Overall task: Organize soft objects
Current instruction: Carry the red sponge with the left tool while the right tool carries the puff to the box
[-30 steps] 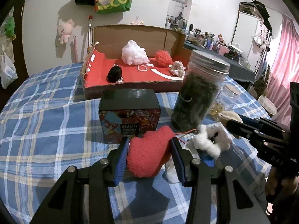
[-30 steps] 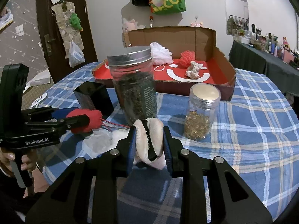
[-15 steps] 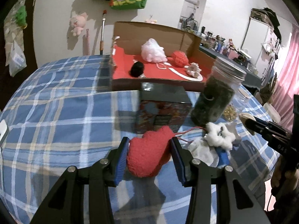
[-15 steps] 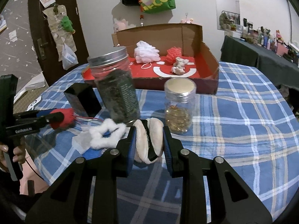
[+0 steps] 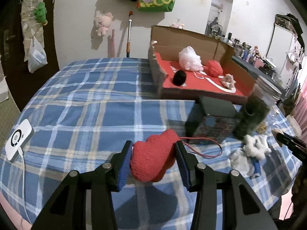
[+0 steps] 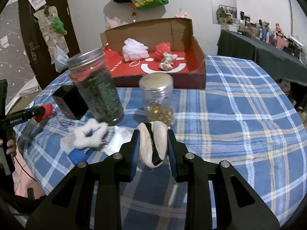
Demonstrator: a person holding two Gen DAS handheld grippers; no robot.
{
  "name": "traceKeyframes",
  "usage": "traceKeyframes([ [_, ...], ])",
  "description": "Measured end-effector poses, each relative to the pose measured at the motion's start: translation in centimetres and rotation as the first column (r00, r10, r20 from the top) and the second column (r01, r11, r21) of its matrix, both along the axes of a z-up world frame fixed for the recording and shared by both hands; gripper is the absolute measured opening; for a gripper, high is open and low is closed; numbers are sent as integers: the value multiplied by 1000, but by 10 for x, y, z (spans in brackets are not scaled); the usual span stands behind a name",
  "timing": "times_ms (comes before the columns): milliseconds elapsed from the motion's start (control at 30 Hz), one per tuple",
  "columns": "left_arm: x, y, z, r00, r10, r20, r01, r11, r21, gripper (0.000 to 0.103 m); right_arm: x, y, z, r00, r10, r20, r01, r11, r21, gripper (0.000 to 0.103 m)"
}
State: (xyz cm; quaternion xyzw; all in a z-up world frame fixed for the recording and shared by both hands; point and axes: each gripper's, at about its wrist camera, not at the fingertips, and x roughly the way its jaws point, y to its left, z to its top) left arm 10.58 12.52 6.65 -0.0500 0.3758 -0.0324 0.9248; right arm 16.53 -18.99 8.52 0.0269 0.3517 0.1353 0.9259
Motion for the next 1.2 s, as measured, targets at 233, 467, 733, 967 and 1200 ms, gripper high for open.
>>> traceKeyframes([
  [233,21,10,1,998,-56,15,56,998,-5,47,11,-20,-3,999,-31,-34,31,999,17,26],
  [467,42,13,9,983,-174,67,175,985,-7,47,30,-44,-3,998,-14,-60,18,997,69,26],
  [733,66,12,18,964,-254,82,253,967,25,47,55,-55,0,997,35,-67,-31,998,60,26],
  [967,88,4,23,949,-308,68,306,951,36,47,73,-56,3,994,83,-65,-79,995,53,26],
  [1200,101,-6,32,933,-354,67,352,935,38,47,91,-59,9,989,135,-62,-130,989,72,26],
])
